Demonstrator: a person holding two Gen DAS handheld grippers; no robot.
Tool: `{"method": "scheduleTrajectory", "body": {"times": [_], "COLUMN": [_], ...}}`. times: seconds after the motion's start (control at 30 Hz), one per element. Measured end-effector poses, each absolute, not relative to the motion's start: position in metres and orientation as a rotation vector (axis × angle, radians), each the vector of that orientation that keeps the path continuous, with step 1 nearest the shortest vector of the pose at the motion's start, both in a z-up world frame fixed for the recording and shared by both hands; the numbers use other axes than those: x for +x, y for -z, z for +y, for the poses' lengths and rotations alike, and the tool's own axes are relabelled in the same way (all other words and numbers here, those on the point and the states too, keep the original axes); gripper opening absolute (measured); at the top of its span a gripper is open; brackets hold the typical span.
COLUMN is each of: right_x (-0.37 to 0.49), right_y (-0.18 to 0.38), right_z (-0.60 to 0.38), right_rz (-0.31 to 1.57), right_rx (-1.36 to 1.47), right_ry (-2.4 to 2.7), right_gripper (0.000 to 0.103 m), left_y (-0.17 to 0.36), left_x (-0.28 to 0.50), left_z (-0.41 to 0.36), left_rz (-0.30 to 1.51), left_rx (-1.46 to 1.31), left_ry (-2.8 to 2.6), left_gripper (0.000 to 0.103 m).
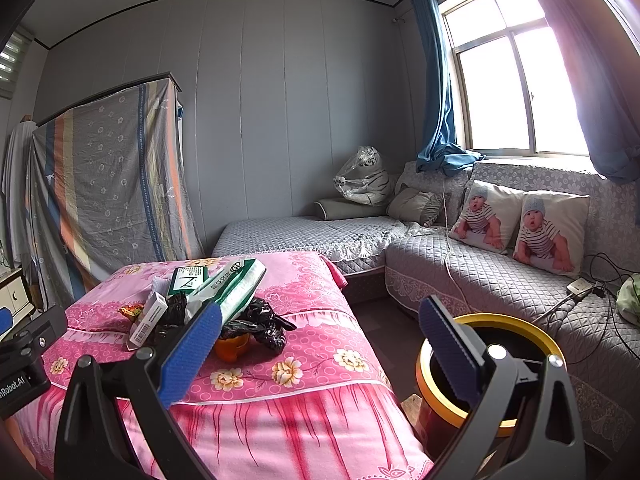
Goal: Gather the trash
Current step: 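Reach the right gripper to the white-green plastic bag and grasp it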
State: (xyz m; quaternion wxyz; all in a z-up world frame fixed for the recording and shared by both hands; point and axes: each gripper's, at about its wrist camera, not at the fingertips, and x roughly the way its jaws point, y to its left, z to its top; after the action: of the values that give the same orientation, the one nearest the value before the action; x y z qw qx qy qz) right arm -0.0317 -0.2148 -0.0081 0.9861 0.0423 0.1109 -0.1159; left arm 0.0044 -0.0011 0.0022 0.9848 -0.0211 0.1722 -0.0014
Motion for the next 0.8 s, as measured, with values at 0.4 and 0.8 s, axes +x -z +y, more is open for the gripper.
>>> {"method": "scheduleTrajectory", "body": {"times": [0.4, 0.8], "right_x": [-0.019, 0.117], "right_y": [0.008, -0.002], "right_z": [-0.219, -0.227], "right_rz": [0.248, 0.526], "right_rx": [0.081, 0.229], "right_ry": [0.244, -0.309], "right_gripper": [0.095, 0.095], "left_y": [0.009, 0.045], "left_x": [0.008, 0.016], "left_z": [0.009, 0.045], "left_rz": [0.338, 0.408], "left_rx": [-0.019, -0.133], "left_ry": [-0.035, 0.082], "left_gripper": [0.095, 0.095]}}
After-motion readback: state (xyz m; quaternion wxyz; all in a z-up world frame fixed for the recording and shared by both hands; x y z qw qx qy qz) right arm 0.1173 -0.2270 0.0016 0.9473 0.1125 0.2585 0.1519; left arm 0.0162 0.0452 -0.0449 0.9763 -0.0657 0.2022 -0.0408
